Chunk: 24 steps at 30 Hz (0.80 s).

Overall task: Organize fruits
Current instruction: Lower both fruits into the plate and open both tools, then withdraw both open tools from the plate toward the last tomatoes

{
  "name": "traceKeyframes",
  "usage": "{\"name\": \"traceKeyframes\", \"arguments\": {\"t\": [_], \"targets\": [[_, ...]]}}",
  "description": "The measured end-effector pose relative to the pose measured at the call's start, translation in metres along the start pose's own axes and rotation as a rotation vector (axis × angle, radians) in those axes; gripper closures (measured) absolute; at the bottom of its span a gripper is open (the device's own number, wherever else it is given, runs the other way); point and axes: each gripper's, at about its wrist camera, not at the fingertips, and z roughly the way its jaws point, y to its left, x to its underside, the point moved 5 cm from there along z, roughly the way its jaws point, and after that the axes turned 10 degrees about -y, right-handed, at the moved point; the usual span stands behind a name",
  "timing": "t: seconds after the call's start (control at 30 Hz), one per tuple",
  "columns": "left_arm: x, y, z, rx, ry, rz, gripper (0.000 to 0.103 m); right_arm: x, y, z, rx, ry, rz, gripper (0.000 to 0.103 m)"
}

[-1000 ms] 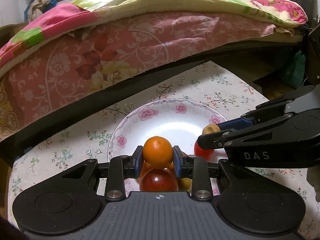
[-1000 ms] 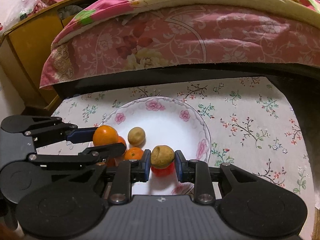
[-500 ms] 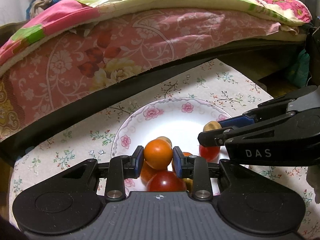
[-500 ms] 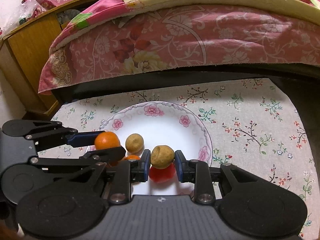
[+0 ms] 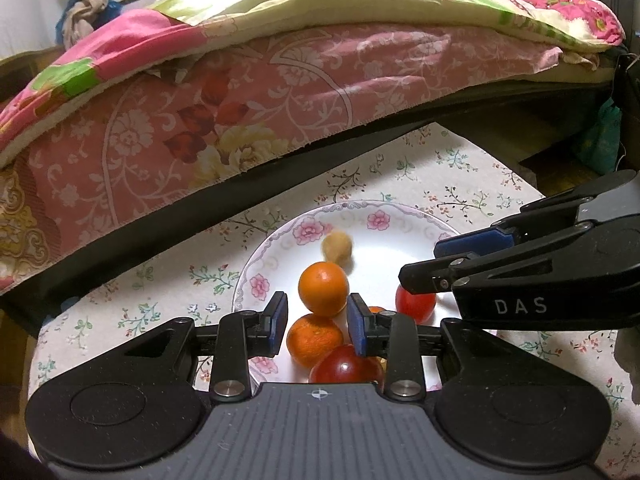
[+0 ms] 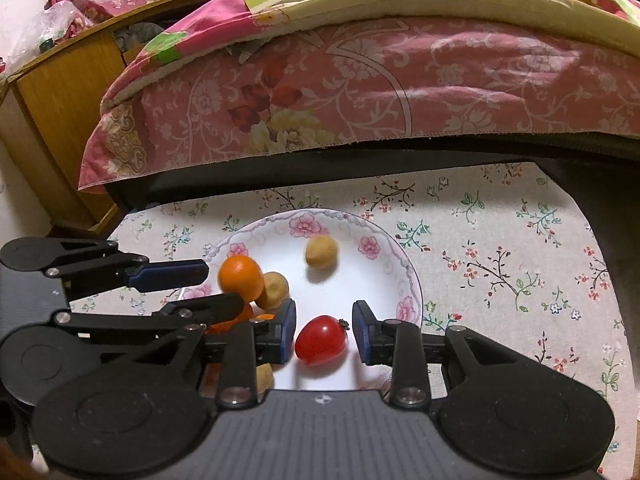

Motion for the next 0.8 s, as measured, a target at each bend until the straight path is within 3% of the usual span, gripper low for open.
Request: {"name": "traceKeyframes", "arguments": {"t": [0.5,0.8], "targets": [[0.000,-0.008,-0.032,0.022,-0.022,0.014,0.059,-0.001,0.012,-0.028,0.008,-0.008,-0.035,0.071],[0.016,-0.025,-0.054,0.063,-0.003,0.013,0.058,0.013,0.017,-0.056,0.020,0.001,-0.037,0.070]]}}
